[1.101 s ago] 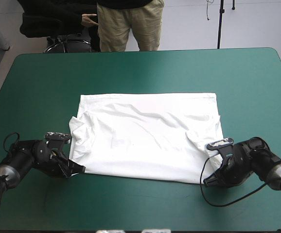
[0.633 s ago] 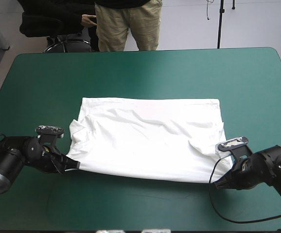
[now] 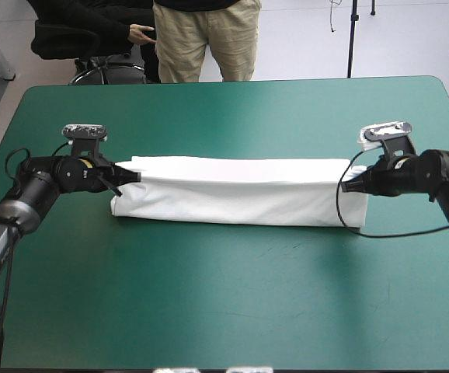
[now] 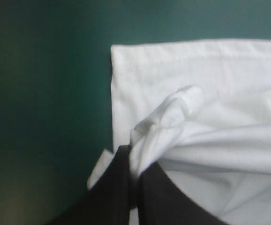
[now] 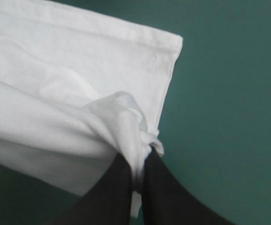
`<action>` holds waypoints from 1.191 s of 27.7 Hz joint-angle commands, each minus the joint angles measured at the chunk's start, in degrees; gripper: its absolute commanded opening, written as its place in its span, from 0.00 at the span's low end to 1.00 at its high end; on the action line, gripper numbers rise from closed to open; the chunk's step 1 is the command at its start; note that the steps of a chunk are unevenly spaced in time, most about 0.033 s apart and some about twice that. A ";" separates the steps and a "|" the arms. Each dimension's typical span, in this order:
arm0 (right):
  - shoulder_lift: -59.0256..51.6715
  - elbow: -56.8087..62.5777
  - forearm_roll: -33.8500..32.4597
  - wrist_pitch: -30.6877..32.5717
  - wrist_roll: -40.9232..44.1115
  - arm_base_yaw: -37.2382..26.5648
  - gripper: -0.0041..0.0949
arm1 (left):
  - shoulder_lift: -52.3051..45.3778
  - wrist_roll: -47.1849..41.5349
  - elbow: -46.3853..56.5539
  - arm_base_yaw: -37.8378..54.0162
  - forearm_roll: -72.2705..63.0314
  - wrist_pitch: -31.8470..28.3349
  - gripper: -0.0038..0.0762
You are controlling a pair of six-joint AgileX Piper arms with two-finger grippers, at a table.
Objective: Fold the cloth
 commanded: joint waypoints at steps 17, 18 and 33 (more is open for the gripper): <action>19.83 -19.58 9.59 -1.19 -6.83 -4.20 0.44 | 13.18 1.58 -13.57 -0.08 -0.03 -9.99 0.34; 19.28 -19.55 9.59 -0.95 -6.83 -4.68 0.51 | 13.18 1.58 -14.42 -0.08 0.49 -9.12 0.48; 7.13 -17.74 9.81 5.37 -6.42 -9.41 0.59 | 14.32 30.13 -23.17 -8.69 -35.79 9.21 0.36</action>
